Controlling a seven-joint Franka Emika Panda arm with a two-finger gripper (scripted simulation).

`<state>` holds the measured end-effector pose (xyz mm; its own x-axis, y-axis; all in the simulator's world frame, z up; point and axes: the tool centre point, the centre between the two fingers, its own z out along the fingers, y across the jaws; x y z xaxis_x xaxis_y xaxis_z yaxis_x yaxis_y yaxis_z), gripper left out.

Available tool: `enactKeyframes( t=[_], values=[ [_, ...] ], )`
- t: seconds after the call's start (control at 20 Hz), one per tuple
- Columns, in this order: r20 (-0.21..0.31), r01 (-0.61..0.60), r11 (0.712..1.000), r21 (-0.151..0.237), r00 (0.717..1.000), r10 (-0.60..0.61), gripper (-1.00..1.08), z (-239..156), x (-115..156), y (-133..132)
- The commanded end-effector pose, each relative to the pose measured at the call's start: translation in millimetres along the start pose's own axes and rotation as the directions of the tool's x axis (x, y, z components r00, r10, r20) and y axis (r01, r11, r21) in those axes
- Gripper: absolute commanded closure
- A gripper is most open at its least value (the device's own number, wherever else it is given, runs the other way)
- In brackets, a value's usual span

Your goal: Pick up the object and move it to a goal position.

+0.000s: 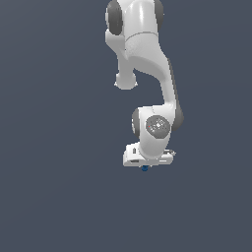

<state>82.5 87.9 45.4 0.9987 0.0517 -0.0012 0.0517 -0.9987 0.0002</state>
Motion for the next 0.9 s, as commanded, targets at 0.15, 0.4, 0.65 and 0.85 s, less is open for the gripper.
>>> enactKeyframes(
  t=[0.15, 0.4, 0.65, 0.85],
  values=[
    [-0.001, 0.0, 1.0, 0.0, 1.0, 0.0, 1.08, -15.2, -5.2, -3.6],
    [-0.001, 0.0, 1.0, 0.0, 1.0, 0.0, 1.08, -41.3, -15.3, -9.8],
    [-0.001, 0.0, 1.0, 0.0, 1.0, 0.0, 1.08, -81.0, -30.3, -19.1],
    [-0.001, 0.0, 1.0, -0.001, 1.0, 0.0, 1.08, -120.8, -45.3, -28.6]
  ],
)
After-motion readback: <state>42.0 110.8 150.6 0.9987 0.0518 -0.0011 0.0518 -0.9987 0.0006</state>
